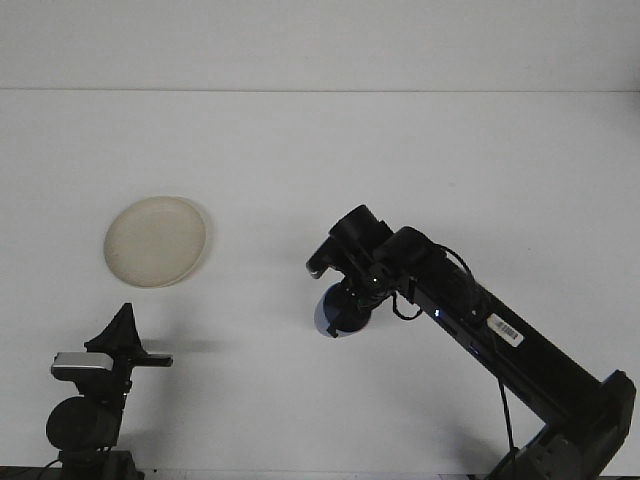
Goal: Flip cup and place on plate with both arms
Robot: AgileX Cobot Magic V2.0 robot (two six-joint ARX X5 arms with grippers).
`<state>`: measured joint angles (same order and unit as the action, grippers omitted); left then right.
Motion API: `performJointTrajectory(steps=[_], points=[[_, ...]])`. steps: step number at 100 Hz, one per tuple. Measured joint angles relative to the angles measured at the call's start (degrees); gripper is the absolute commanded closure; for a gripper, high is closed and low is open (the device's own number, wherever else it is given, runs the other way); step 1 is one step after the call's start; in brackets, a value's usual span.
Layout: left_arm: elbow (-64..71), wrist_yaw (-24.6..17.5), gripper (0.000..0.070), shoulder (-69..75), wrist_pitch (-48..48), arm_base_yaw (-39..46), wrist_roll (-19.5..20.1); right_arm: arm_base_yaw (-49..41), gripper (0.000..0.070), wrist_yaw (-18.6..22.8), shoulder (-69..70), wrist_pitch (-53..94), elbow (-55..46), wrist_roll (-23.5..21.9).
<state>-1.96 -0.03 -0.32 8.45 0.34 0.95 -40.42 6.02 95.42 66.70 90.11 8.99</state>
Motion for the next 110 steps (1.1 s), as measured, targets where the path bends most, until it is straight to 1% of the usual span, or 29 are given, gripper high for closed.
performJointTrajectory(steps=[6, 19, 44, 54, 68, 71, 74, 77, 84, 85, 89, 91, 99, 110], points=[[0.0, 0.0, 0.0687, 0.0, -0.02, 0.0, 0.0, -1.42, 0.07, -0.39, 0.26, 0.26, 0.9, 0.02], [0.0, 0.0, 0.0688, 0.0, -0.02, 0.0, 0.0, -3.82, 0.07, -2.91, 2.56, 1.25, 1.03, 0.04], [0.02, 0.0, 0.0687, 0.0, -0.02, 0.0, 0.0, -5.46, 0.07, -3.37, 6.4, 1.29, 0.92, 0.07], [0.0, 0.0, 0.0688, 0.0, -0.02, 0.0, 0.0, -5.79, 0.07, -4.52, 8.28, 1.31, 0.92, 0.04], [0.0, 0.0, 0.0688, 0.0, -0.02, 0.0, 0.0, -6.16, 0.07, -4.55, 10.25, 1.36, 0.92, 0.04], [0.0, 0.0, 0.0687, 0.0, 0.0, 0.0, 0.0, -6.19, 0.0691, -4.55, 10.45, 1.38, 0.92, 0.04], [0.0, 0.0, 0.0687, 0.0, -0.02, 0.0, 0.0, -6.19, 0.0658, -4.55, 10.54, 1.38, 0.92, 0.04], [0.0, 0.0, 0.0687, 0.0, -0.02, 0.0, 0.0, -6.21, 0.0603, -4.57, 10.58, 1.31, 0.92, 0.07], [0.0, 0.0, 0.0687, 0.0, -0.02, 0.0, 0.0, -6.4, 0.0432, -4.57, 10.58, 1.09, 0.92, 0.11], [0.0, 0.0, 0.0687, 0.0, -0.02, 0.0, 0.0, -6.43, 0.0398, -4.57, 10.58, 1.09, 0.92, 0.13], [0.0, 0.0, 0.0687, 0.0, 0.0, 0.0, 0.0, -6.58, 0.035, -4.52, 10.58, 1.18, 0.92, 0.13], [0.0, 0.0, 0.0687, 0.0, -0.02, 0.0, 0.0, -6.69, 0.034, -4.55, 10.58, 1.33, 0.94, 0.13], [0.0, 0.0, 0.0687, 0.0, -0.02, 0.0, 0.0, -6.75, 0.034, -4.46, 10.58, 2.97, 2.05, 0.13], [0.0, 0.0, 0.0687, 0.0, -0.02, 0.0, 0.0, -6.32, 0.034, -4.26, 10.56, 5.73, 7.17, 0.13]])
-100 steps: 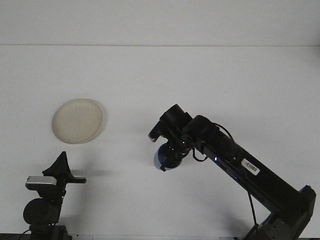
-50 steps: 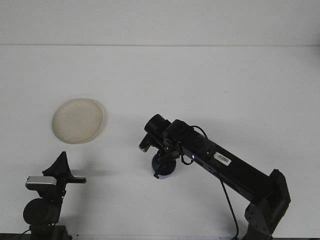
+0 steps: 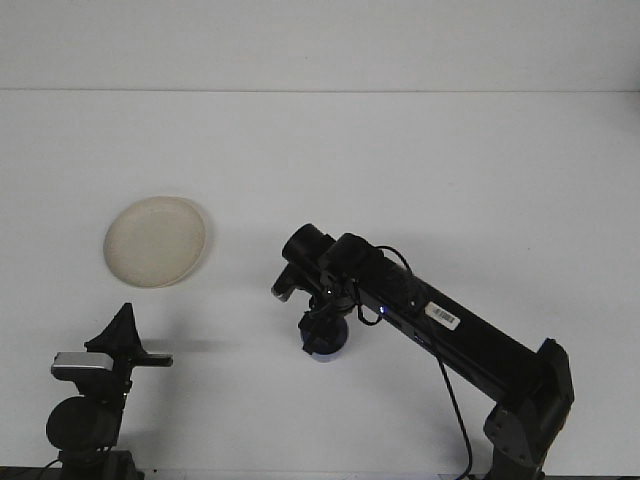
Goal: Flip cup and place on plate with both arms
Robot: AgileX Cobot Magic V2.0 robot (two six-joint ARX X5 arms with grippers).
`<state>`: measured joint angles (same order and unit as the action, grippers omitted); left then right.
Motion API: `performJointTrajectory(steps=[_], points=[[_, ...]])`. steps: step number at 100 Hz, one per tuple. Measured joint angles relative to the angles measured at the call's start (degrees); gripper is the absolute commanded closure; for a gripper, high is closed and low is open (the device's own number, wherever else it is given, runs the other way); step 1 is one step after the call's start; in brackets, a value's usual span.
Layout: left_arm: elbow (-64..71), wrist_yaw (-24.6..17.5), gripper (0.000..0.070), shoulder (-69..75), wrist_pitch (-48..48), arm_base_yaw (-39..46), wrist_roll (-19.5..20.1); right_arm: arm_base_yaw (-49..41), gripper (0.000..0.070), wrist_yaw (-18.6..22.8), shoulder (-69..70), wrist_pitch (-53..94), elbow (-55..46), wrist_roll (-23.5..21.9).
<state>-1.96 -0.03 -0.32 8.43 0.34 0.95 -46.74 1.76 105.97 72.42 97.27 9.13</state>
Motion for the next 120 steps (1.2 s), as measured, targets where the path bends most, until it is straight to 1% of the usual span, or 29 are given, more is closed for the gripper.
performJointTrajectory(steps=[20, 30, 38, 46, 51, 57, 65, 81, 97, 102, 107, 115, 120], points=[[0.02, 0.0, 0.0688, 0.0, 0.0, 0.0, 0.0, 1.64, 0.0341, 0.04, -4.04, 1.51, 10.64, 0.02], [0.0, 0.0, 0.0687, 0.0, 0.02, 0.0, -0.02, 3.65, 0.0342, 0.77, -8.61, -0.96, 13.33, 0.0], [0.02, 0.0, 0.0687, 0.0, 0.0, 0.0, -0.24, 6.29, 0.0342, 3.41, -12.61, -2.97, 13.35, 0.0], [0.0, 0.0, 0.0688, 0.0, 0.02, 0.0, -1.03, 9.51, 0.0343, 7.93, -15.61, -4.04, 13.35, 0.0], [0.02, 0.0, 0.0688, 0.0, 0.02, 0.0, -2.32, 11.78, 0.0343, 10.73, -17.09, -4.39, 13.11, 0.0], [0.02, 0.0, 0.0688, 0.0, 0.04, 0.0, -4.74, 14.45, 0.0343, 13.22, -19.23, -5.09, 11.58, -0.02], [0.0, 0.0, 0.0688, 0.0, 0.09, 0.0, -8.76, 17.73, 0.0343, 14.64, -22.91, -7.3, 7.45, -0.02], [0.0, 0.0, 0.0689, 0.0, 0.77, 0.0, -19.15, 24.48, 0.0343, 14.71, -33.86, -17.97, -6.82, -0.04], [-0.11, -0.31, 0.0688, 0.0, 1.44, 0.0, -31.34, 30.69, 0.0343, 14.71, -47.36, -33.09, -24.7, -0.22], [-0.46, -1.92, 0.0688, 0.0, 1.16, 0.0, -34.82, 32.2, 0.0343, 14.69, -51.28, -37.57, -30.05, -0.46], [-1.49, -4.59, 0.0688, -0.15, 0.72, 0.0, -37.18, 33.59, 0.0343, 14.69, -55.04, -41.55, -35.21, -0.68], [-4.63, -8.85, 0.0687, -1.2, -0.37, 0.0, -39.23, 35.56, 0.0343, 14.69, -60.35, -46.29, -42.58, -1.07], [-7.48, -10.56, 0.0687, -2.36, -1.77, 0.0, -39.56, 36.65, 0.0343, 14.67, -63.63, -48.96, -46.93, -1.31]])
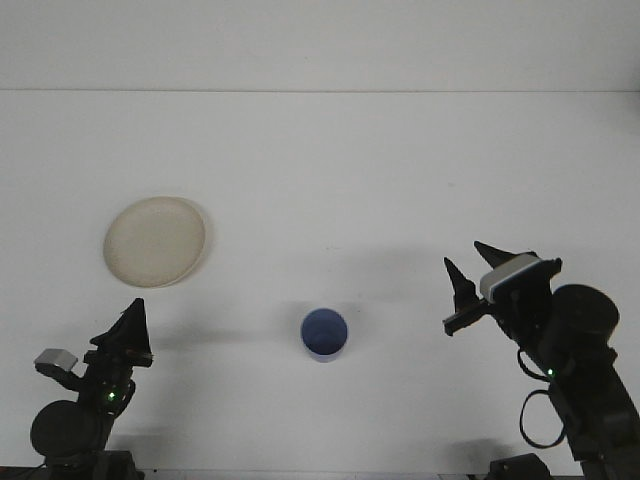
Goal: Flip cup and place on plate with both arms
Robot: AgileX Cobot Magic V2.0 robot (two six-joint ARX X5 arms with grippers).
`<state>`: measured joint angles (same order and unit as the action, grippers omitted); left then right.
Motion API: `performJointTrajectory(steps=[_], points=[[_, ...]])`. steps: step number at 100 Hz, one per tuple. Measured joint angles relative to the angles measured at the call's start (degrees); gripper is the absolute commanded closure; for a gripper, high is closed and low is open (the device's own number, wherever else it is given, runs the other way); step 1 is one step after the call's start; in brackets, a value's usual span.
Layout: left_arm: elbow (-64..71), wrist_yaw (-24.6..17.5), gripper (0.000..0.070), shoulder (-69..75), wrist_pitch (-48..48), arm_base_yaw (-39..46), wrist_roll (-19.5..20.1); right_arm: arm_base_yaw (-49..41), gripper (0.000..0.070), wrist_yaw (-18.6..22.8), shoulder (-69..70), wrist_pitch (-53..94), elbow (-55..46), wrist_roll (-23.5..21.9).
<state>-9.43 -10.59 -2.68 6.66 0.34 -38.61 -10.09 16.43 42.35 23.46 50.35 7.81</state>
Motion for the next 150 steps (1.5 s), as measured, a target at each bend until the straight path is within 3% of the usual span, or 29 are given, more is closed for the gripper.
performJointTrajectory(steps=[14, 40, 44, 53, 59, 79, 88, 99, 129, 150], points=[[-10.32, -1.2, 0.0687, -6.38, -6.86, 0.0, 2.71, 1.99, 0.0344, -0.17, -8.26, -5.92, -10.84, -0.39], [-37.75, -4.57, 0.0673, -29.86, -26.32, -0.07, 21.07, 3.89, 0.0344, -4.55, -20.44, -7.69, -23.23, -1.11], [-41.92, -5.88, 0.0612, -33.92, -29.83, -0.2, 23.67, 4.15, 0.0344, -4.57, -21.7, -8.41, -23.98, -1.42], [-50.42, -9.7, 0.0343, -42.75, -37.16, -0.92, 28.28, 4.17, 0.0343, -5.05, -23.54, -9.2, -24.11, -1.9], [-55.63, -12.5, 0.0252, -48.54, -41.22, -1.97, 30.23, 4.15, 0.0343, -5.53, -23.96, -9.42, -24.11, -2.08], [-68.54, -17.31, 0.0228, -63.06, -51.67, -8.52, 34.16, 4.15, 0.0343, -5.9, -23.96, -9.62, -24.11, -2.29], [-72.19, -17.38, 0.0105, -68.67, -55.01, -12.9, 35.74, 4.15, 0.0343, -5.9, -24.35, -9.62, -24.11, -2.34], [-75.38, -15.72, 0.0066, -76.5, -56.96, -18.4, 36.65, 4.15, 0.0343, -5.9, -24.41, -8.92, -24.11, -2.58], [-77.35, -14.51, 0.007, -87.67, -54.53, -29.46, 37.7, 3.8, 0.0343, -5.92, -25.09, -7.91, -24.2, -2.73], [-77.5, -10.34, 0.0075, -90.68, -55.36, -33.24, 39.63, 3.78, 0.0343, -5.92, -25.09, -8.09, -24.2, -2.73]])
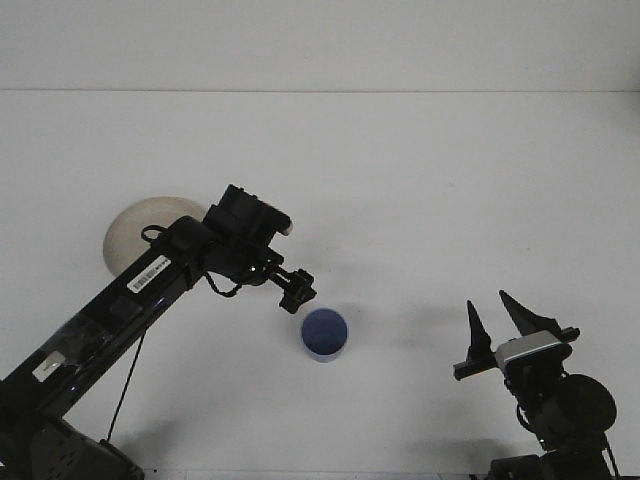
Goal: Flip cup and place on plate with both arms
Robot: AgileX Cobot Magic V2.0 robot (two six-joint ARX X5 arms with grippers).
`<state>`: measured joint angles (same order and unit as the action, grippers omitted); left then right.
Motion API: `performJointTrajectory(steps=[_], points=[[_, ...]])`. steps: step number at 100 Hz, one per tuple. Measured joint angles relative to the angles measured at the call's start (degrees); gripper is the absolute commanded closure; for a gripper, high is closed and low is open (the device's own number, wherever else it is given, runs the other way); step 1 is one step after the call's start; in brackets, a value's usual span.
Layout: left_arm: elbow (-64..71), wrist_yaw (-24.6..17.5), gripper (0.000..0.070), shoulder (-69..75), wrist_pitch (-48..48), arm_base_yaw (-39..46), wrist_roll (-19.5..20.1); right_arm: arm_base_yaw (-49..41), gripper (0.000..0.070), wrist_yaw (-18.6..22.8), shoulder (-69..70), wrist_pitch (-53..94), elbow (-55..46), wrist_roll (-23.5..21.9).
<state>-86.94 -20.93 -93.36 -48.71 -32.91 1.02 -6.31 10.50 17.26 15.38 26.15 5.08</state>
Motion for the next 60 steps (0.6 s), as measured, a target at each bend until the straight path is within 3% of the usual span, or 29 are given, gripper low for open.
performJointTrajectory(steps=[25, 46, 54, 60], points=[[0.0, 0.31, 0.0075, -3.28, -5.01, -3.89, 1.95, 0.0, 0.0343, 0.0, 0.0, -0.61, 0.0, 0.0], [0.0, 4.37, 0.0078, -6.4, -4.42, -6.56, 3.08, 0.0, 0.0343, 0.0, 0.0, -0.7, 0.0, 0.0], [0.0, 4.63, 0.0096, -7.34, -3.82, -7.34, 3.23, 0.0, 0.0343, 0.0, 0.0, -0.72, 0.0, 0.0], [0.0, 4.76, 0.0149, -8.31, -3.39, -7.8, 3.54, 0.0, 0.0343, 0.0, 0.0, -0.79, 0.0, 0.0]])
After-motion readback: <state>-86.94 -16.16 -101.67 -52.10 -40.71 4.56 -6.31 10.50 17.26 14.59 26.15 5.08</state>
